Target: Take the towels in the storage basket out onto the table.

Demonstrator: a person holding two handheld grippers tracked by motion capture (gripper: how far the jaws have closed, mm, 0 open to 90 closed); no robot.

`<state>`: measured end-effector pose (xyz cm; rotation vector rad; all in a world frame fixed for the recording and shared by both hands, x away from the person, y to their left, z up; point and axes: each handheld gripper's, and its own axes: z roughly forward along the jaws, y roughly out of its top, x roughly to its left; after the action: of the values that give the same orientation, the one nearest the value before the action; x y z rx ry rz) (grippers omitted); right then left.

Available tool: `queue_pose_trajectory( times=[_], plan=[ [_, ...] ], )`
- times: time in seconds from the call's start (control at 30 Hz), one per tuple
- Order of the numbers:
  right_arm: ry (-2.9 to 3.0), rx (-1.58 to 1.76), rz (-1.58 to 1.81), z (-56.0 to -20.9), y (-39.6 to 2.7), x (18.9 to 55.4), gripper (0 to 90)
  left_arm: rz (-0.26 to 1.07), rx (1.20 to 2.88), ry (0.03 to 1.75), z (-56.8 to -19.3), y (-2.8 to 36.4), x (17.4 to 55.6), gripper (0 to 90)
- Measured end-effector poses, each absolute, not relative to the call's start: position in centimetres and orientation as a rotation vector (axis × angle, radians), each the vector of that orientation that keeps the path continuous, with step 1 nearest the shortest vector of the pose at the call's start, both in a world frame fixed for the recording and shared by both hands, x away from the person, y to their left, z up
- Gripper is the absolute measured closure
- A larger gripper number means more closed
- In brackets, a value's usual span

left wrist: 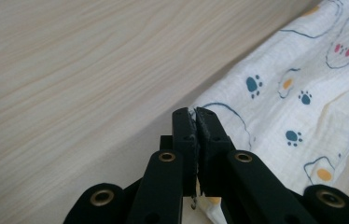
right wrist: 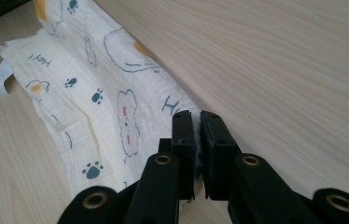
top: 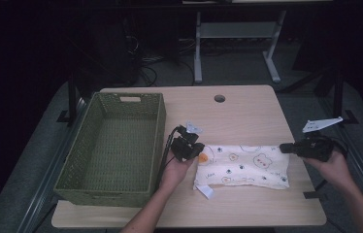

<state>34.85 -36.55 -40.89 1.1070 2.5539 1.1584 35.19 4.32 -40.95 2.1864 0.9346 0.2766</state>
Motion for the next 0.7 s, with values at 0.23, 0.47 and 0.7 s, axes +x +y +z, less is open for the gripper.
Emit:
queue_pose_trajectory(
  times=[0.23,0.47,0.7],
  plan=[
    [2.565,1.017,1.191,-41.2,-36.1,33.6,83.5,0.285,2.233,0.872,-41.5,4.0,33.8,87.1],
    [2.587,0.974,1.192,-41.5,-35.7,32.3,83.5,0.275,2.243,0.841,-42.0,4.3,32.4,87.0],
    [2.603,0.957,1.191,-42.1,-36.0,31.0,83.4,0.282,2.246,0.788,-42.1,4.5,30.9,86.8]
  ],
)
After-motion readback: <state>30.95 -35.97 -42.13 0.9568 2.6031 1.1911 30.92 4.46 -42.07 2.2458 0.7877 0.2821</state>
